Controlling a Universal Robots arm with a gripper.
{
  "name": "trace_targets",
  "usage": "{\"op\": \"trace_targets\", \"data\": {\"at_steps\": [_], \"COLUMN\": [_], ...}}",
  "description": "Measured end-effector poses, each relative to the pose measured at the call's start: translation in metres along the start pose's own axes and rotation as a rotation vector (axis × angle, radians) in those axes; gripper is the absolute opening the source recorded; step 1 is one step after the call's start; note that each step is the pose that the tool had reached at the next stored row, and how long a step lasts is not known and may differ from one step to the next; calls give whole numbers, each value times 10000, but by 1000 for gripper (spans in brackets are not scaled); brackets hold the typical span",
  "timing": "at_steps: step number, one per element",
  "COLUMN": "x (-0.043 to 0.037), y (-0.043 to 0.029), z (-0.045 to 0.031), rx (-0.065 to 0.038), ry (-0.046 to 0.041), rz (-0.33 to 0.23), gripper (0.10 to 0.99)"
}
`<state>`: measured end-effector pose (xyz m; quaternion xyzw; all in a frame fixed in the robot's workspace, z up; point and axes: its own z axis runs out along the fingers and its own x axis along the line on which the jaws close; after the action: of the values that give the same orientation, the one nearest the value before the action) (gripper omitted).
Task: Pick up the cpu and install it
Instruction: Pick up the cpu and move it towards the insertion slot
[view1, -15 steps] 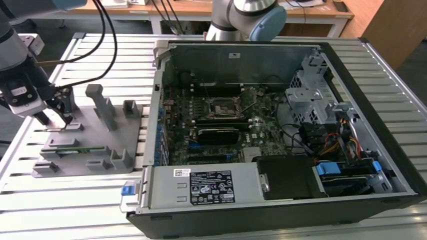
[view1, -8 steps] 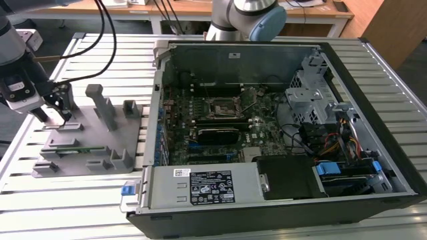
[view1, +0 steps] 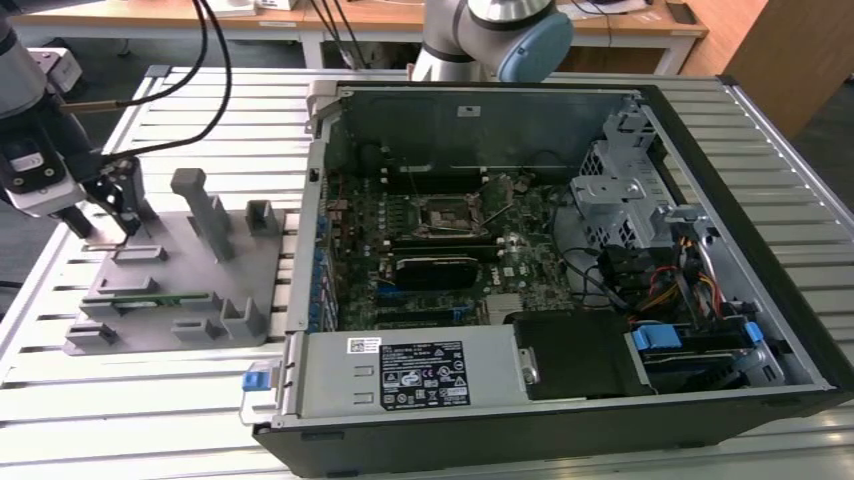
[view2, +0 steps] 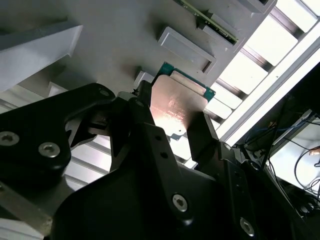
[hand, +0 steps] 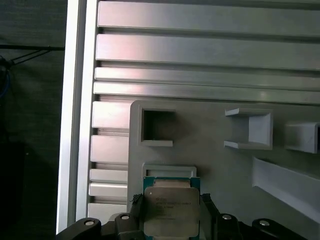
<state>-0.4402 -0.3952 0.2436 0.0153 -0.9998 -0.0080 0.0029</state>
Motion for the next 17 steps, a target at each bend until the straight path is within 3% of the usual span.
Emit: {"op": "trace_targets", "data": {"at_steps": [17], "x": [1], "y": [14], "z": [-173], "rx": [0], "ry": [0], "rz": [0], "gripper": [533]}}
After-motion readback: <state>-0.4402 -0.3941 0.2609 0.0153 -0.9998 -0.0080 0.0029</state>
